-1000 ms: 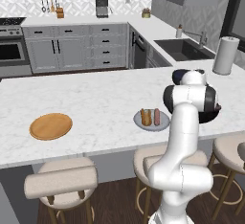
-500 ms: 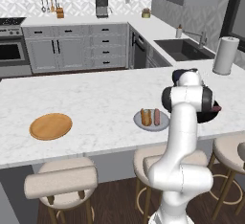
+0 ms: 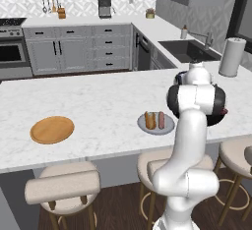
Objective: Place one bun and one sausage from the bowl on each plate.
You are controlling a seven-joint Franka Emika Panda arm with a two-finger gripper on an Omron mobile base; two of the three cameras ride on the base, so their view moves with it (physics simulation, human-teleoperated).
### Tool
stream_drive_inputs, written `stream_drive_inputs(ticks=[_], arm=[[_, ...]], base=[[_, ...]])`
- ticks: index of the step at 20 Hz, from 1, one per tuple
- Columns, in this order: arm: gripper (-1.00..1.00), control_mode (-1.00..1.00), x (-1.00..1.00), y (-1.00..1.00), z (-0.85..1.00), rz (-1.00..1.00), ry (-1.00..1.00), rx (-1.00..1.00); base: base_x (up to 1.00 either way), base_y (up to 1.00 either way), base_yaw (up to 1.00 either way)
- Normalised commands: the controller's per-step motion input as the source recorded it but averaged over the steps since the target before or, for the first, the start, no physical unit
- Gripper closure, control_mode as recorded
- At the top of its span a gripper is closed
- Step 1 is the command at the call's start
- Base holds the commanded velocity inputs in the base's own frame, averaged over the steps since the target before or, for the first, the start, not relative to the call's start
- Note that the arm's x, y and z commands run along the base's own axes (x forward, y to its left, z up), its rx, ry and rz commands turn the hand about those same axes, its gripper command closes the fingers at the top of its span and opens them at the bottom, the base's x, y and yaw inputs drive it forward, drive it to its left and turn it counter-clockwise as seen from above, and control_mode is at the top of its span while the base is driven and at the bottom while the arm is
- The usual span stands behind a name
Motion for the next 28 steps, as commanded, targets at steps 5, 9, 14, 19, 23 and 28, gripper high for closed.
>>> stream_drive_inputs(ticks=[5,9,14,19,23,28], arm=[[1.0,-1.0,-1.0,0.75,0.84,-0.01,-0.26,0.02],[1.0,-1.0,-1.0,0.63,0.94,-0.04,-0.16,0.05],[1.0,-1.0,-0.99,0.6,0.98,-0.1,-0.04,0.11],[1.0,-1.0,-0.81,0.74,0.68,-0.13,-0.03,0.12],[1.0,-1.0,-0.33,0.92,0.34,-0.09,-0.05,0.05],[1.0,1.0,-0.05,0.39,0.0,-0.01,-0.01,0.02]], base=[[0.0,0.0,0.0],[0.0,0.0,0.0],[0.0,0.0,0.0],[0.0,0.0,0.0],[0.0,0.0,0.0],[-0.18,0.39,0.0]])
